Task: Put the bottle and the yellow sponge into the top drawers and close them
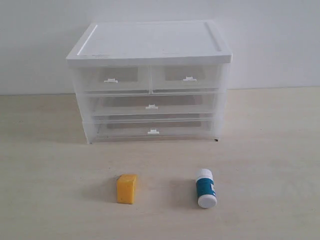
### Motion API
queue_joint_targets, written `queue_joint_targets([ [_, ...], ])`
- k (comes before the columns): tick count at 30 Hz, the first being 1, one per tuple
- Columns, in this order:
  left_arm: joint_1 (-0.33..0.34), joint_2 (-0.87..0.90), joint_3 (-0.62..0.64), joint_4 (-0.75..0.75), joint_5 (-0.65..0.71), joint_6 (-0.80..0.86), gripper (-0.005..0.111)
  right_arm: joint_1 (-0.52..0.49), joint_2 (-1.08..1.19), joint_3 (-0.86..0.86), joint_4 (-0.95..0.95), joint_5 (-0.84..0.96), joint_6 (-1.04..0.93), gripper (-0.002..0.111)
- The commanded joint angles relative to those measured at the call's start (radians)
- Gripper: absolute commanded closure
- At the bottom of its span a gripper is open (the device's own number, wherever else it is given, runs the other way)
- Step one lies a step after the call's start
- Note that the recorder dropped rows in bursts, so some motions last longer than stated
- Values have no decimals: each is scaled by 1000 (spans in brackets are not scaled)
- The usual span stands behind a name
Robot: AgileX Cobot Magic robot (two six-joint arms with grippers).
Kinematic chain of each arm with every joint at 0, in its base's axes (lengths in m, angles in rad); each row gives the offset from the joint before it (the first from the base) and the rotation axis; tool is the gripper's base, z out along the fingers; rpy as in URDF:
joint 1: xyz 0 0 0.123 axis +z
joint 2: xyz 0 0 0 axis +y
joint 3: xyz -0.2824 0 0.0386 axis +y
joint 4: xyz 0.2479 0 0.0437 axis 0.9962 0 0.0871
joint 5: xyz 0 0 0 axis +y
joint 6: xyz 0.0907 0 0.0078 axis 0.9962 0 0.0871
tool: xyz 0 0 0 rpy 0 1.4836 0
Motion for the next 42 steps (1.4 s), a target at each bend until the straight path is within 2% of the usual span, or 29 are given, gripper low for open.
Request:
queue_joint_targets([
  [1, 3, -4, 3, -15, -178, -84, 103, 2, -4, 0, -3, -110, -7, 108],
  [7, 3, -4, 3, -15, -396, -255, 103, 2, -4, 0, -3, -245, -7, 108],
  [13, 3, -4, 3, -15, -707, -257, 103, 2, -4, 0, -3, -446, -7, 108],
  [15, 3, -4, 3, -15, -744, -257, 103, 2, -4, 0, -3, -495, -7, 108],
  [19, 3, 20, -40, -15, -701, -317, 103, 2, -4, 0, -3, -605, 70, 108],
  [24, 3, 148, -147, -8, -701, -338, 103, 2, -4, 0, 16, -782, 167, 108],
  [26, 3, 220, -188, -1, -701, -338, 103, 2, -4, 0, 16, -793, 168, 108],
  [31, 3, 405, -289, 57, -691, -338, 103, 2, -2, -108, 16, -657, 168, 108],
  [34, 3, 527, -368, 116, -626, -338, 103, 2, 25, -193, 16, -576, 166, 108],
  [39, 3, 714, -527, 280, -403, -415, 103, 2, 117, -344, 16, -436, 151, 108],
  [42, 3, 793, -602, 484, -271, -589, 103, 2, 193, -430, 16, -330, 110, 108],
])
